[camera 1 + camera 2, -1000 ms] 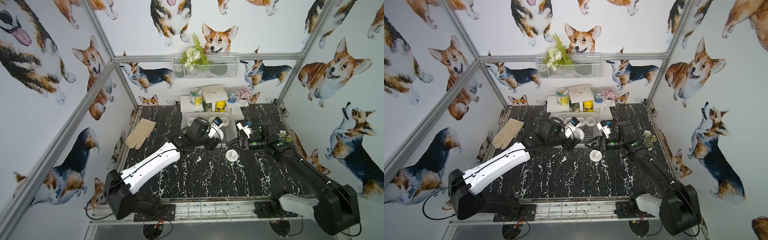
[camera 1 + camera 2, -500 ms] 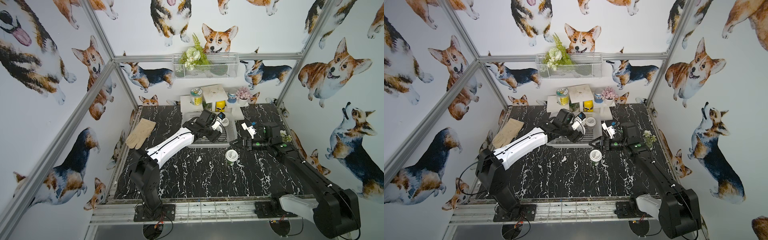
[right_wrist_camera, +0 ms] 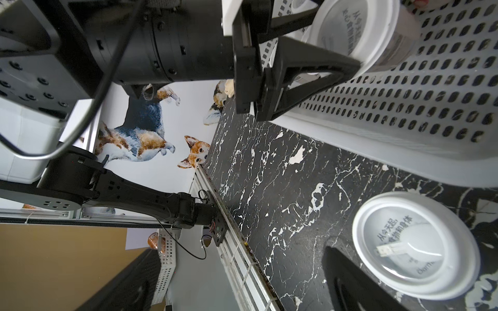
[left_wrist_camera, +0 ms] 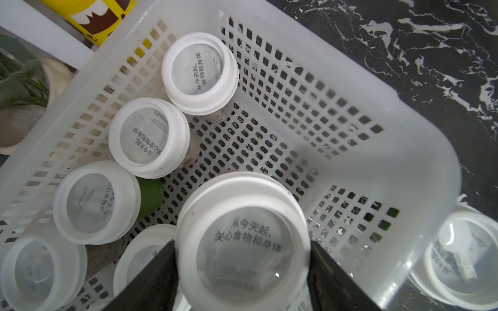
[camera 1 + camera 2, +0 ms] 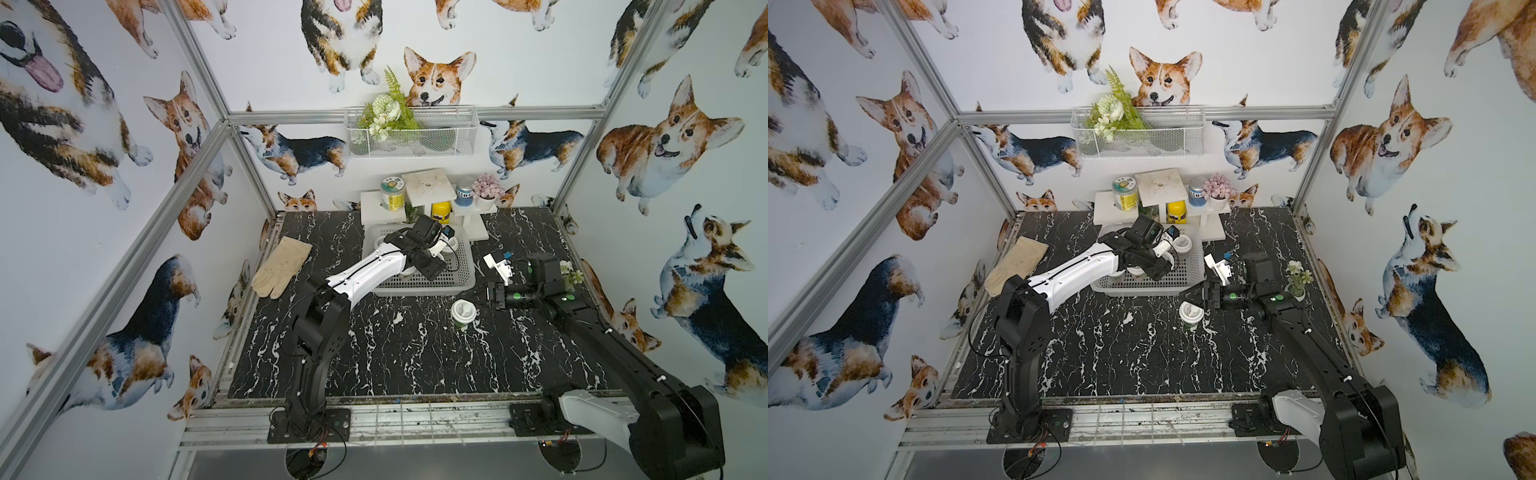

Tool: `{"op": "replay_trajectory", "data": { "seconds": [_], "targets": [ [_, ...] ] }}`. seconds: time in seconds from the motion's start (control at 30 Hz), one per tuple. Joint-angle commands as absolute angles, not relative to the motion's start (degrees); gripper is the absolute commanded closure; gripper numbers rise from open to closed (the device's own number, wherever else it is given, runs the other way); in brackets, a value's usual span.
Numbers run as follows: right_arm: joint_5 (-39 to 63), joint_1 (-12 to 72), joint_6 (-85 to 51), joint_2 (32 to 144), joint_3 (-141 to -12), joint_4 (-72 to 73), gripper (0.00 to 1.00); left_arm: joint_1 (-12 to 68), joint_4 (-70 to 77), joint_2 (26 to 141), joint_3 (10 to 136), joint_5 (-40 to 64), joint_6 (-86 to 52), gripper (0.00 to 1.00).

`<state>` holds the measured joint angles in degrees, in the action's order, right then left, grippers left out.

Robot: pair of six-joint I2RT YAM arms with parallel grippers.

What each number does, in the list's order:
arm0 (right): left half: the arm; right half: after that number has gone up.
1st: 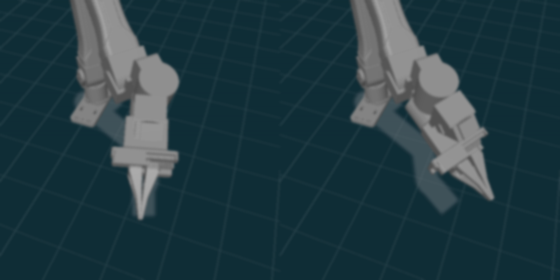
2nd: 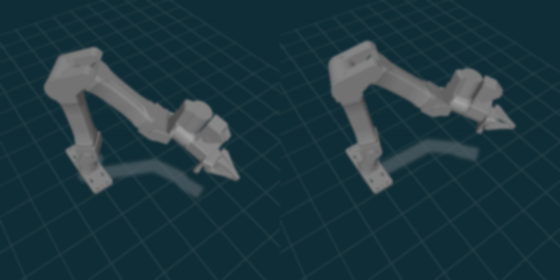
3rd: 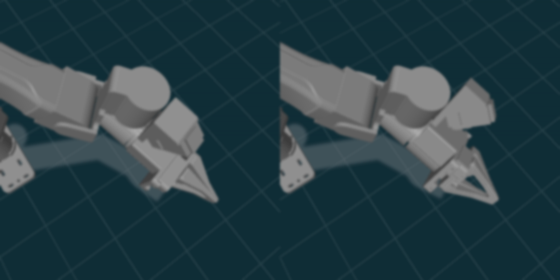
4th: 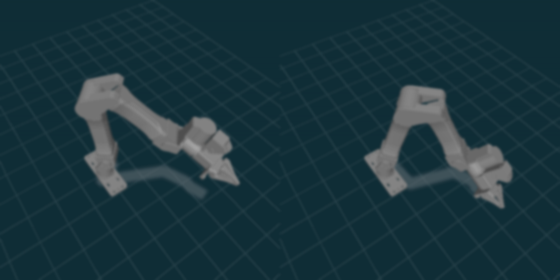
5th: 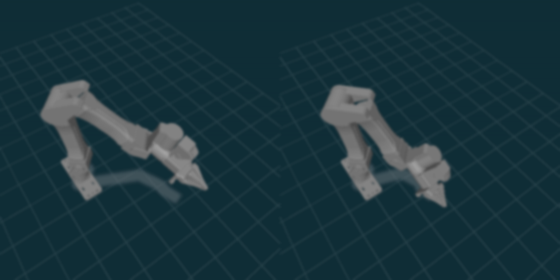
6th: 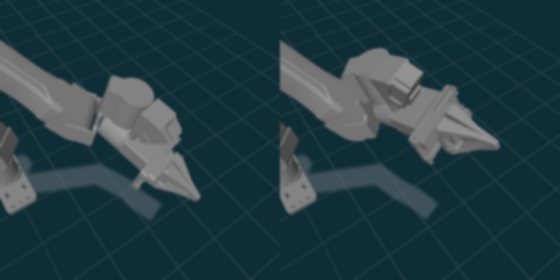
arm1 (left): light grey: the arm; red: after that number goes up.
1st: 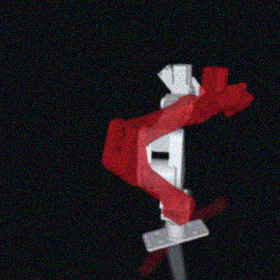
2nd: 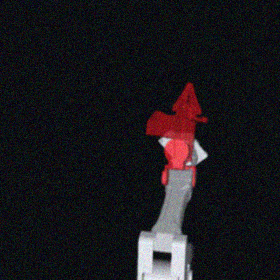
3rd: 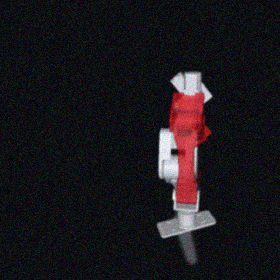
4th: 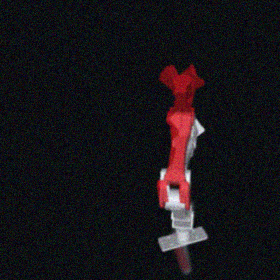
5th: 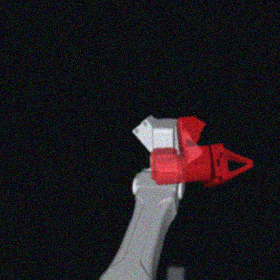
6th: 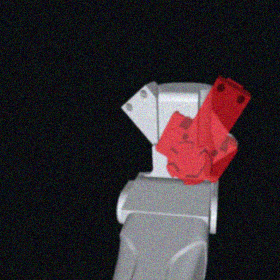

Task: Put the yogurt in the basket
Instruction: Place the yogurt in the basket.

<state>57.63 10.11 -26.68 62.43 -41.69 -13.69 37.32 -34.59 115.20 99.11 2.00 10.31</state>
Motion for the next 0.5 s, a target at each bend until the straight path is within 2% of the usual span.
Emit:
{"op": "replay_trajectory", "data": {
  "seconds": [0.0, 0.47],
  "targets": [
    [59.35, 10.12, -27.2, 62.14, -40.92, -11.54, 0.01, 36.52, -35.74, 116.25, 99.81, 2.94, 10.75, 0.25],
    [61.63, 10.13, -29.62, 61.37, -39.2, -8.56, 0.01, 35.16, -34.98, 120.48, 100.45, 4.03, 10.22, 0.22]
  ]
}}
